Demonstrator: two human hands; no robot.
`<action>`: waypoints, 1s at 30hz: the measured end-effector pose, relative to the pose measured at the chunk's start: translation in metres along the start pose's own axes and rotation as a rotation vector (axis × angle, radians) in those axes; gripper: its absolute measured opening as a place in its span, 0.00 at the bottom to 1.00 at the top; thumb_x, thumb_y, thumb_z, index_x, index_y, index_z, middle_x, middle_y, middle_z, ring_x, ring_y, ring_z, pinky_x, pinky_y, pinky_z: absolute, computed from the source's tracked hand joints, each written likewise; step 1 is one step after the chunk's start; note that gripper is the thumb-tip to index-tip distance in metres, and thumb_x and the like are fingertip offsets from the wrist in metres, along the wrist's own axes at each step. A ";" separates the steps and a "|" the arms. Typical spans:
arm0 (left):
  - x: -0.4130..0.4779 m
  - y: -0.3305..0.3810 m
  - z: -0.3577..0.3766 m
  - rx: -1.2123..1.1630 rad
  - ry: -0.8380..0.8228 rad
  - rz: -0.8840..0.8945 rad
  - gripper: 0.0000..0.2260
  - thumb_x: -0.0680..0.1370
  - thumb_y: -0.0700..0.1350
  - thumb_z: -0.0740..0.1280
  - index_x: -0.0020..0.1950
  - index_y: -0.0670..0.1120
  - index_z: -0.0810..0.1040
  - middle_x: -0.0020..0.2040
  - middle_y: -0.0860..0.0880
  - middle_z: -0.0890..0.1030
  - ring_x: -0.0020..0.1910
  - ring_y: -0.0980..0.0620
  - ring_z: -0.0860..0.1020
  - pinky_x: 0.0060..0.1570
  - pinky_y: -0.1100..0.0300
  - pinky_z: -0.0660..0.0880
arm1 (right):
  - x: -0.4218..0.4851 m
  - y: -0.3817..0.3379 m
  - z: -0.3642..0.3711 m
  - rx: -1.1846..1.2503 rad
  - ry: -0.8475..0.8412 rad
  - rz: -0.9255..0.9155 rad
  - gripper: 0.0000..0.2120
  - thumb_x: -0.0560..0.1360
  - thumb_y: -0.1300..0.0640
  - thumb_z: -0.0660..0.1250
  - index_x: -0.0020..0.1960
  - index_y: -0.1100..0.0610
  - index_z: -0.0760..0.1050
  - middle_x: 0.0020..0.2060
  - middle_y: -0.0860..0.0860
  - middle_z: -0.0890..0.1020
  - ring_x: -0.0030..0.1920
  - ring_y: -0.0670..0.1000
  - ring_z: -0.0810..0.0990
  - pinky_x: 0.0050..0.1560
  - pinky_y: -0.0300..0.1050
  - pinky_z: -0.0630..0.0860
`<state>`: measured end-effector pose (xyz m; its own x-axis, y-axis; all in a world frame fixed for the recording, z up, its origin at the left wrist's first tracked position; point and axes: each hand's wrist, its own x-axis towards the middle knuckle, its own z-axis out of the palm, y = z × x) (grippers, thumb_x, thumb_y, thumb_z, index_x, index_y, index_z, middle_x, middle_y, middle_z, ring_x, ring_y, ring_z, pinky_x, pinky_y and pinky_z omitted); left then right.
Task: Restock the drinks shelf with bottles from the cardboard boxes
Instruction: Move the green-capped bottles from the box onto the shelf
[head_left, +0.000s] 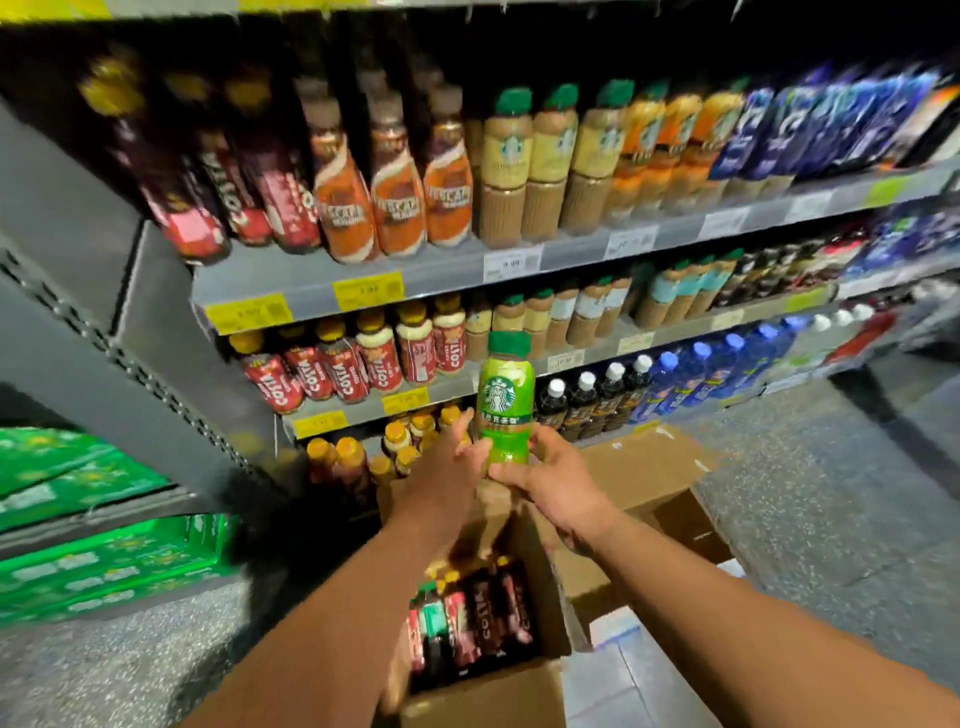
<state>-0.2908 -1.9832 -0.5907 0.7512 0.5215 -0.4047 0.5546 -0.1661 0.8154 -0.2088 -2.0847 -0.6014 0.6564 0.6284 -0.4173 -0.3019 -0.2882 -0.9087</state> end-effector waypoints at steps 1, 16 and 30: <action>-0.004 0.014 -0.007 -0.026 -0.001 0.018 0.22 0.82 0.47 0.59 0.75 0.52 0.61 0.66 0.50 0.72 0.62 0.48 0.73 0.59 0.60 0.68 | -0.004 -0.015 -0.001 0.006 -0.006 -0.021 0.17 0.70 0.73 0.69 0.50 0.54 0.75 0.48 0.55 0.81 0.45 0.52 0.80 0.47 0.42 0.78; -0.053 0.195 -0.051 -0.331 0.086 0.234 0.21 0.81 0.48 0.60 0.74 0.57 0.61 0.52 0.50 0.78 0.50 0.49 0.78 0.49 0.49 0.76 | -0.064 -0.207 -0.048 -0.081 -0.020 -0.315 0.19 0.70 0.71 0.70 0.58 0.59 0.74 0.50 0.54 0.81 0.46 0.48 0.80 0.47 0.35 0.78; -0.072 0.316 -0.025 -0.289 0.303 0.371 0.13 0.80 0.47 0.63 0.62 0.45 0.76 0.50 0.44 0.81 0.44 0.48 0.78 0.38 0.54 0.76 | -0.078 -0.304 -0.126 -0.154 -0.047 -0.481 0.17 0.68 0.71 0.72 0.55 0.59 0.76 0.48 0.56 0.83 0.45 0.51 0.81 0.45 0.38 0.77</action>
<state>-0.1792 -2.0521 -0.2935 0.7173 0.6960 0.0329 0.1200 -0.1700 0.9781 -0.0814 -2.1368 -0.2924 0.6629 0.7473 0.0460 0.1351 -0.0590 -0.9891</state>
